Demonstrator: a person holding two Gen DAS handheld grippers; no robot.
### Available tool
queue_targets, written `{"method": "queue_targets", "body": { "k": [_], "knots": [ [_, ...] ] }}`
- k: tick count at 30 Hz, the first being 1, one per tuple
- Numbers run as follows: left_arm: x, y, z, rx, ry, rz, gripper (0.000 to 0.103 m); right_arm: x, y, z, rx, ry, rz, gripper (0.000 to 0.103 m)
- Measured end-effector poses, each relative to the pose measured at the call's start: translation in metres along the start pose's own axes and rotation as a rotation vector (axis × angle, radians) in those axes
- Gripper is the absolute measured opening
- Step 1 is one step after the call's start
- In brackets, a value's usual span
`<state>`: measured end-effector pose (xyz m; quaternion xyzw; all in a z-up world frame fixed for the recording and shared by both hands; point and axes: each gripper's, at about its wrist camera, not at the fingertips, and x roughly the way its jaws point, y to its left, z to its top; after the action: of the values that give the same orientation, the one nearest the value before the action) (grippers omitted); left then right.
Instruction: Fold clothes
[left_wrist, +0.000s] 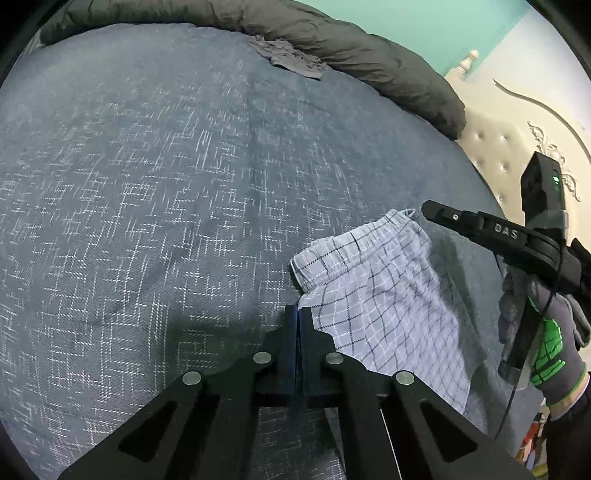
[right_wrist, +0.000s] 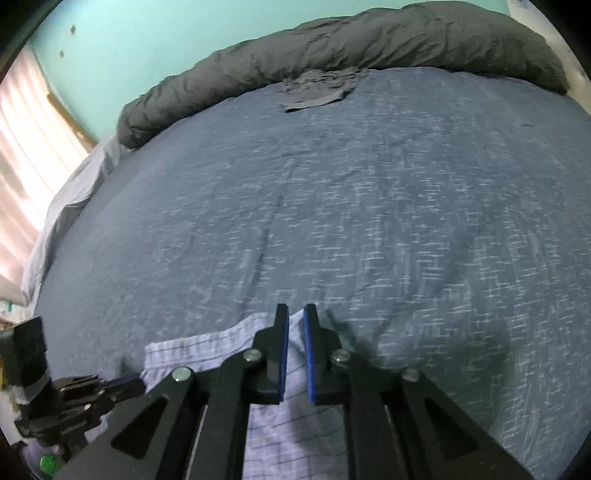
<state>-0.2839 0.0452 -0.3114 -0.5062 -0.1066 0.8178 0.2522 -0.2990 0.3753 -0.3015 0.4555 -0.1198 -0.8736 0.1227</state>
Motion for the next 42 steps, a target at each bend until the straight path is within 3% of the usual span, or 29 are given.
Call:
{"method": "queue_targets", "body": {
  "k": [1, 3, 7, 10, 11, 14, 16, 28, 30, 39, 42],
  "knots": [
    [0.000, -0.001, 0.000, 0.002, -0.001, 0.001, 0.001, 0.001, 0.001, -0.002, -0.011, 0.007, 0.006, 0.009],
    [0.000, -0.002, 0.000, 0.006, -0.002, 0.002, 0.001, 0.008, 0.004, -0.007, -0.028, 0.044, 0.008, 0.029],
    [-0.001, -0.003, 0.000, 0.016, -0.002, 0.009, 0.001, 0.011, 0.013, -0.017, -0.089, 0.063, -0.029, 0.032],
    [0.000, -0.002, 0.000, 0.021, 0.000, 0.010, 0.001, 0.011, 0.019, -0.023, -0.136, 0.054, -0.052, 0.019],
    [0.000, -0.002, 0.000, 0.023, 0.000, 0.009, 0.001, 0.007, 0.021, -0.025, -0.147, 0.039, -0.054, 0.008],
    [0.000, -0.001, 0.001, 0.029, 0.001, 0.006, 0.001, -0.004, 0.025, -0.029, -0.181, -0.007, -0.058, 0.002],
    [0.001, -0.001, 0.002, 0.033, 0.002, 0.004, 0.001, -0.011, 0.027, -0.031, -0.203, -0.034, -0.066, 0.001],
    [-0.002, 0.003, 0.004, 0.032, 0.003, 0.003, 0.002, -0.008, 0.020, -0.046, -0.268, -0.055, -0.323, 0.000],
    [-0.003, 0.004, 0.005, 0.031, 0.003, 0.002, 0.008, -0.007, 0.017, -0.048, -0.272, -0.057, -0.359, 0.000],
    [-0.001, 0.004, 0.011, 0.002, 0.007, -0.061, 0.029, -0.014, 0.005, -0.037, -0.175, -0.050, -0.220, 0.001],
    [0.000, 0.001, 0.012, -0.004, 0.008, -0.084, 0.031, -0.022, 0.002, -0.033, -0.131, -0.061, -0.202, 0.002]
  ]
}}
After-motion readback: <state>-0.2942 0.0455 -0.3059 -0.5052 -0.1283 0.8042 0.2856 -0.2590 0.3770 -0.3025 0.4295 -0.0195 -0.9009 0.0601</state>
